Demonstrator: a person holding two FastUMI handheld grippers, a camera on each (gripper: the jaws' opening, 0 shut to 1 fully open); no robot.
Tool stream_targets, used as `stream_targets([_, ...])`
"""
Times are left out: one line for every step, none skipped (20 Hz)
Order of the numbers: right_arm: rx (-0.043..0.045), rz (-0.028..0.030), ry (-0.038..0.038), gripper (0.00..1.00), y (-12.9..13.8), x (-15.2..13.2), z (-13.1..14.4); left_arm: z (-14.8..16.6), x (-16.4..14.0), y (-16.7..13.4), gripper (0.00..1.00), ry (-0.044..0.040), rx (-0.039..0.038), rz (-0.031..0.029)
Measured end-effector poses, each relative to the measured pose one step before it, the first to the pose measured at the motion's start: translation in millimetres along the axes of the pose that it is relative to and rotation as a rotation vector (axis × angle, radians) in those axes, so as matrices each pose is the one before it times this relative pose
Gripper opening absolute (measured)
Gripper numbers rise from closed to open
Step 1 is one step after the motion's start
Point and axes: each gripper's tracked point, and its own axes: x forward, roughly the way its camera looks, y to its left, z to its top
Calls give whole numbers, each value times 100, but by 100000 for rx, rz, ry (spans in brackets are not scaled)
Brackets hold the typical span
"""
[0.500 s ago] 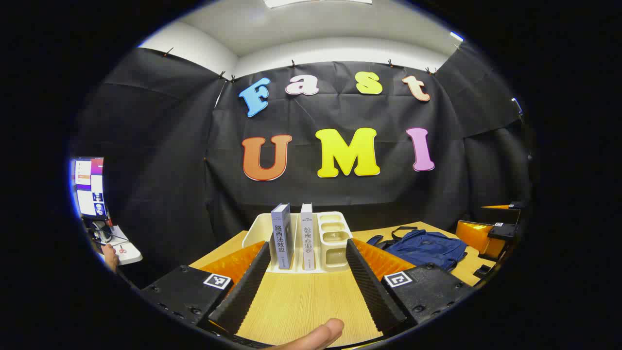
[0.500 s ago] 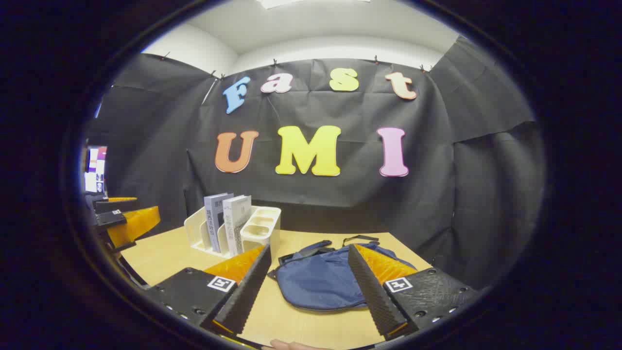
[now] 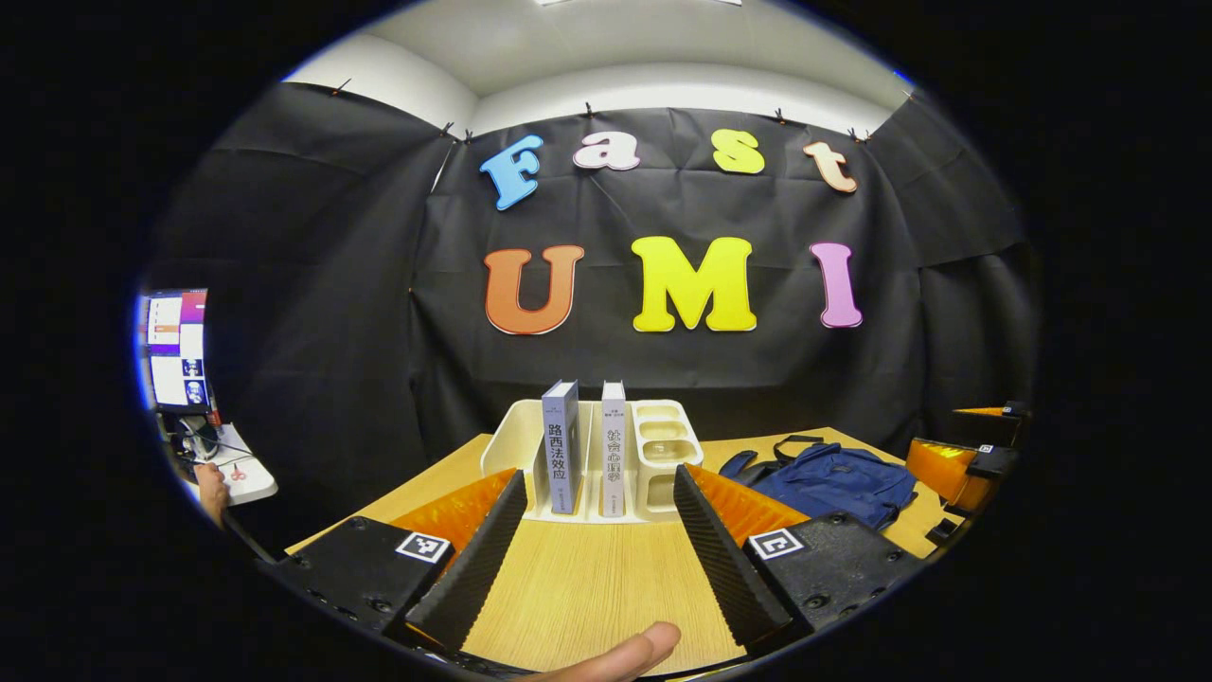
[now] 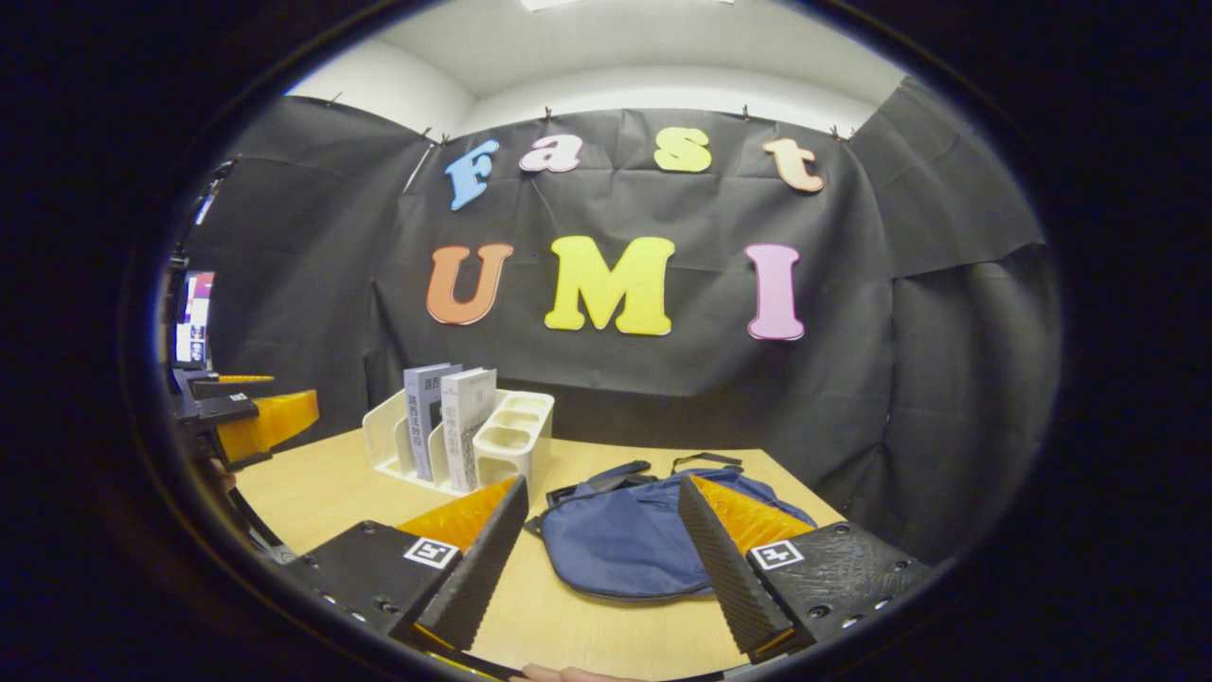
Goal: Open the schoolbag, grab two books from the bookshelf and put them into the schoolbag.
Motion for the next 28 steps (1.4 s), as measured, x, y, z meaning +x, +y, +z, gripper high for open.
stream_targets([13,108,240,98,48,40,-87,-15,34,-52,98,-283,641,42])
stream_targets([-96,-98,607,98,-13,119,-262,58,-88,-1,99,-234,644,-72])
stream_targets([19,40,544,98,19,98,-268,-66,102,-41,98,-4,446,-27])
stream_targets([-27,171,468,98,-19,32,-253,-40,42,-68,98,100,283,-78])
stream_targets([-27,-374,605,98,-227,161,-243,-177,45,-54,99,355,-350,330])
stream_targets([157,-476,546,98,-281,186,-238,-298,101,-177,98,1227,-892,230])
stream_targets([94,-174,495,98,-66,82,-167,-315,-42,-377,98,1127,-791,-402])
stream_targets([-102,-623,598,98,-202,142,-262,-72,75,-388,99,200,162,-955])
stream_targets([-119,-993,61,98,-368,161,-57,37,68,-223,99,249,826,-420])
stream_targets([-208,-708,9,98,-157,123,-62,-3,-17,-27,98,-255,786,101])
stream_targets([-93,-210,126,98,-114,181,-85,114,-42,-26,98,-468,624,-18])
stream_targets([111,192,461,98,132,153,-259,35,-33,-26,98,-138,317,-42])
stream_targets([262,264,605,98,97,178,-183,-148,27,-20,98,-22,66,10])
stream_targets([116,470,1022,96,150,218,-378,-61,49,70,98,302,88,108])
stream_targets([-245,380,921,98,199,326,-142,48,32,67,98,46,4,163])
stream_targets([-824,122,347,96,109,597,-97,17,18,47,98,41,-5,191])
stream_targets([-2362,-897,61,97,27,740,-97,-27,-39,180,99,-149,-58,432])
stream_targets([-3686,-1472,151,96,7,666,-326,59,92,112,98,202,91,481])
stream_targets([-3941,-1439,321,97,-48,852,-370,-80,11,159,98,-47,32,324])
stream_targets([-3358,-259,1218,96,445,922,-676,31,68,68,98,-43,145,167])
stream_targets([-2525,522,1527,96,745,1043,-679,-94,108,306,98,86,-48,518])
stream_targets([-2676,34,1600,96,584,996,-682,4,-46,264,98,55,-318,427])
stream_targets([-2805,565,2568,96,851,1179,-727,9,4,279,98,-125,-702,267])
stream_targets([-2083,923,3299,96,906,1201,-1005,25,98,275,98,163,-614,214])
stream_targets([-1199,1109,2811,96,927,1198,-722,-35,73,375,98,17,-333,605])
stream_targets([-1131,1306,2853,99,884,959,-551,16,56,492,98,162,-93,1062])
stream_targets([-1448,657,2137,96,880,924,-419,-114,77,381,98,121,-59,1226])
stream_targets([-1424,23,1732,96,563,813,-302,-32,77,428,98,225,-152,1111])
